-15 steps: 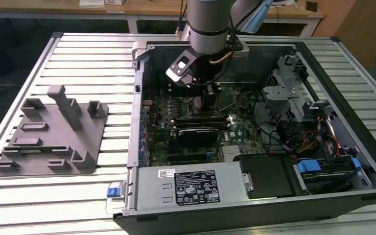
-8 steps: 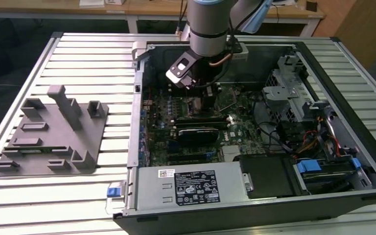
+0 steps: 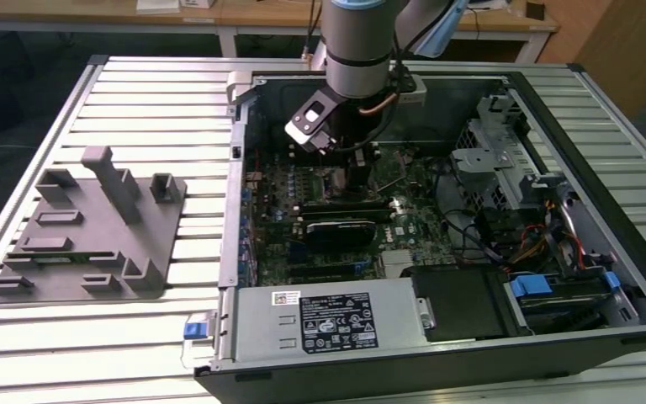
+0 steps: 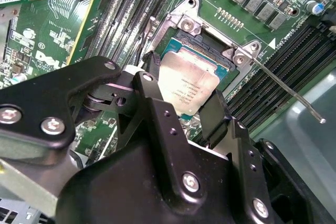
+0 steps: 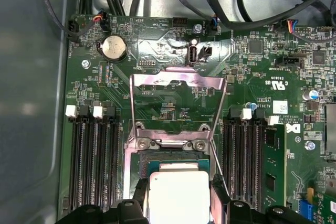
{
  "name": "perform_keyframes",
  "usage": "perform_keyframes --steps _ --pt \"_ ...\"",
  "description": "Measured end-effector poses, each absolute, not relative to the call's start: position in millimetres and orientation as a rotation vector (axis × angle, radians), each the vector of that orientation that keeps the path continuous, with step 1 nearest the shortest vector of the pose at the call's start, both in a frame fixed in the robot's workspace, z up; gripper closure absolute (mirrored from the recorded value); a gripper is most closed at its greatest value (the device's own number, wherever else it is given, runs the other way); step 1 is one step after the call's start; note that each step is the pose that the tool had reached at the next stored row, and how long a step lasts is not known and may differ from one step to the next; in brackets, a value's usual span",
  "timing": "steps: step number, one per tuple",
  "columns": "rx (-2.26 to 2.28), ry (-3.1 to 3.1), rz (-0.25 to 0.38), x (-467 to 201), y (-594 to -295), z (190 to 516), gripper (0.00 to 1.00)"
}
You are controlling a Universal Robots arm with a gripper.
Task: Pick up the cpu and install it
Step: 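Place the cpu into insertion slot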
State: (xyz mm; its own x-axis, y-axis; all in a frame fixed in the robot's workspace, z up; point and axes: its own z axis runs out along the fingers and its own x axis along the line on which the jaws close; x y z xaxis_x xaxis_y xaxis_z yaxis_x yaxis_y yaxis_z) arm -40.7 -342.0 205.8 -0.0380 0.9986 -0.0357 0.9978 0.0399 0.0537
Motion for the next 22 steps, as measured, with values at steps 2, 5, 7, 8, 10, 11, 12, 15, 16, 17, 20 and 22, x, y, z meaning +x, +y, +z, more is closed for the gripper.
perform_keyframes --steps 2,5,7,8,10,11,12,15,16,17,20,22 --pt "2.134 2.219 0.021 -40.7 -342.1 204.9 0.45" --pt "2.134 2.219 0.021 -40.8 -342.1 204.2 0.45" --pt "2.134 2.219 0.021 -40.7 -342.1 204.2 0.45" --pt "2.134 2.219 0.021 -40.7 -342.1 204.1 0.45" --pt "2.134 2.219 0.021 -40.7 -342.1 204.1 0.45" --pt "2.134 2.219 0.022 -40.7 -342.1 203.8 0.45" --pt "2.134 2.219 0.022 -40.7 -342.0 203.3 0.45" --pt "2.134 2.219 0.021 -40.7 -342.1 201.6 0.45" --pt "2.135 2.218 0.021 -40.7 -342.1 201.3 0.45" --pt "2.136 2.217 0.021 -40.8 -342.1 201.1 0.45" --pt "2.137 2.216 0.021 -40.7 -342.1 200.3 0.45" --pt "2.143 2.211 0.022 -40.7 -342.0 199.7 0.45"
